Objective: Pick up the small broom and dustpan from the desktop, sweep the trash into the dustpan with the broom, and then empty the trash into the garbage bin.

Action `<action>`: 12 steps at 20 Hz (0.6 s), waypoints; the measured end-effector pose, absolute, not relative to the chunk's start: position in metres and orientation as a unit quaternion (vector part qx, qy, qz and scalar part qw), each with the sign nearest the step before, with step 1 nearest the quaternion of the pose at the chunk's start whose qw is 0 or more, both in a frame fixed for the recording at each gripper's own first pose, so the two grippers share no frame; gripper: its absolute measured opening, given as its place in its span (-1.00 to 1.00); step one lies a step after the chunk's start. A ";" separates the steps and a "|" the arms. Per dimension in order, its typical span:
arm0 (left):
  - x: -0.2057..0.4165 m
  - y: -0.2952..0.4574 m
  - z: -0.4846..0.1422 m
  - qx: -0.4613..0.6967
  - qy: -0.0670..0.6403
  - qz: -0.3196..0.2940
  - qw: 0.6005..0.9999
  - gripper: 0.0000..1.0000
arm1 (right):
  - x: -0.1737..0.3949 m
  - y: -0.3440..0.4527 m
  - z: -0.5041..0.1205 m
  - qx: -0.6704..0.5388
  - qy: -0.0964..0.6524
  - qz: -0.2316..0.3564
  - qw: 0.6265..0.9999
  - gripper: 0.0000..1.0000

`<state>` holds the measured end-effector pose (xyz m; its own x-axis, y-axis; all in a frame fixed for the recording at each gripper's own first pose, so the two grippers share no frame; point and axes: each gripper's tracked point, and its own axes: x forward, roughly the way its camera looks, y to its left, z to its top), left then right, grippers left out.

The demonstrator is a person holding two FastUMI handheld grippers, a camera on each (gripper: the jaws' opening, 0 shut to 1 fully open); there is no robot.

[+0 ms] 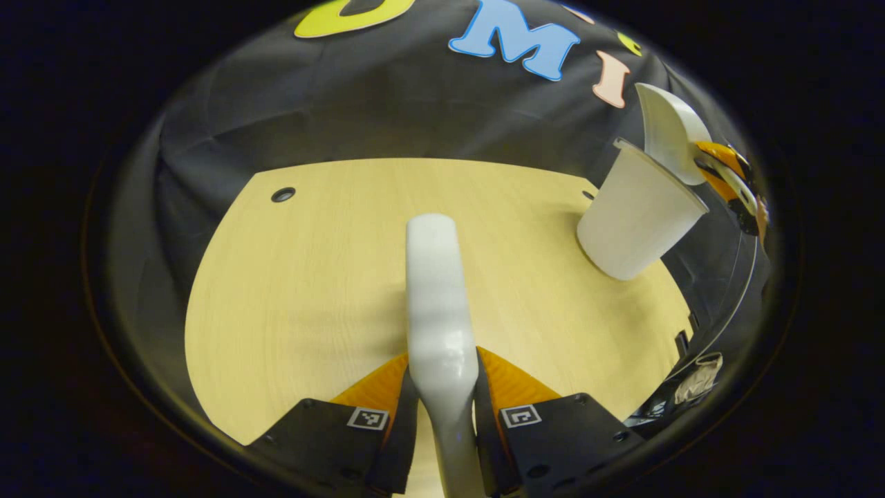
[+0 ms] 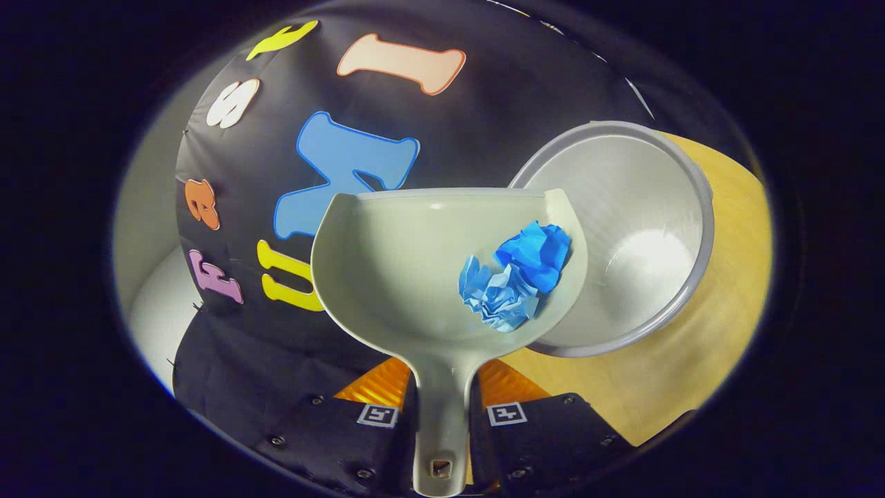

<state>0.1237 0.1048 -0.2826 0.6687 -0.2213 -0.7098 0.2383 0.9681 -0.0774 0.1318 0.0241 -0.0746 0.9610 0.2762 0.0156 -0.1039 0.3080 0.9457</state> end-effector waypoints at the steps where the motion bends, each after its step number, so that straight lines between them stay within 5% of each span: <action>1: 0.123 0.104 -0.283 0.012 0.388 -0.127 0.913 -0.07 | 0.132 0.028 -0.073 0.599 0.067 0.124 0.788 -0.36; 7: 0.118 0.094 -0.286 0.019 0.393 -0.136 0.909 -0.11 | 0.138 0.070 -0.061 0.694 0.033 0.164 0.700 -0.36; 12: 0.114 0.090 -0.285 0.021 0.393 -0.140 0.909 -0.10 | 0.154 0.094 -0.064 0.711 0.032 0.173 0.680 -0.36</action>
